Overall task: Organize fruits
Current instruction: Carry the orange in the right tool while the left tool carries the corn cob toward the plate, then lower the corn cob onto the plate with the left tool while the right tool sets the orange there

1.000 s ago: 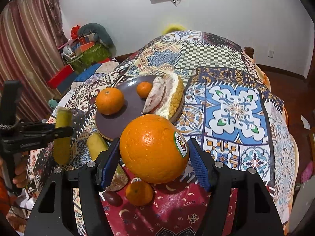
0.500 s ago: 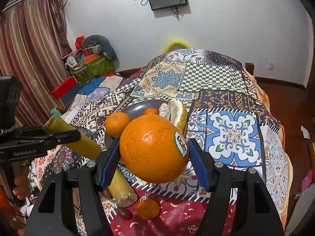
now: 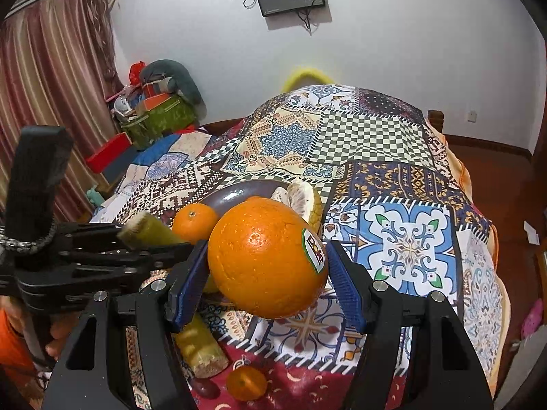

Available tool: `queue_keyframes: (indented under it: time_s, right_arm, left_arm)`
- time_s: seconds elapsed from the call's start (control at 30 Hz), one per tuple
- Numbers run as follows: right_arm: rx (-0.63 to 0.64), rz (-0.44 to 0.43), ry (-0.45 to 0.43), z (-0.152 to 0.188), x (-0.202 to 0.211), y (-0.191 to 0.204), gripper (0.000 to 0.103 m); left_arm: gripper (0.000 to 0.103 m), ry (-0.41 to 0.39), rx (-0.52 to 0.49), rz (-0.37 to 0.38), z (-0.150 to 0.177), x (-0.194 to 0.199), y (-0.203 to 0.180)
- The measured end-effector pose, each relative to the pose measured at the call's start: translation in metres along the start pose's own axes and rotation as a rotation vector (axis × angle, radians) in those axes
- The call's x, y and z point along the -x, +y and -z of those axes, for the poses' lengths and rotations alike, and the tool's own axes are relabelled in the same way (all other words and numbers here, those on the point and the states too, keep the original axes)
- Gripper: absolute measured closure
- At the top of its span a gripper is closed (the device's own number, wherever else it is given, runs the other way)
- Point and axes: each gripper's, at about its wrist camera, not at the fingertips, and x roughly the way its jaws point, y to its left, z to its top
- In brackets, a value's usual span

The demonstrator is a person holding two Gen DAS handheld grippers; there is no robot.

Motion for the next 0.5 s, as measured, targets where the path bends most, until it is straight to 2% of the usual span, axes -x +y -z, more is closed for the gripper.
queue_keyframes:
  time_s: [0.33, 0.5]
  right_arm:
    - [0.027, 0.003, 0.011, -0.008, -0.023, 0.001, 0.039]
    - [0.022, -0.005, 0.002, -0.012, -0.027, -0.001, 0.039]
  left_arm:
    - [0.068, -0.009, 0.082, 0.068, -0.034, -0.026, 0.028]
    - [0.067, 0.006, 0.123, 0.077, -0.048, -0.039, 0.039]
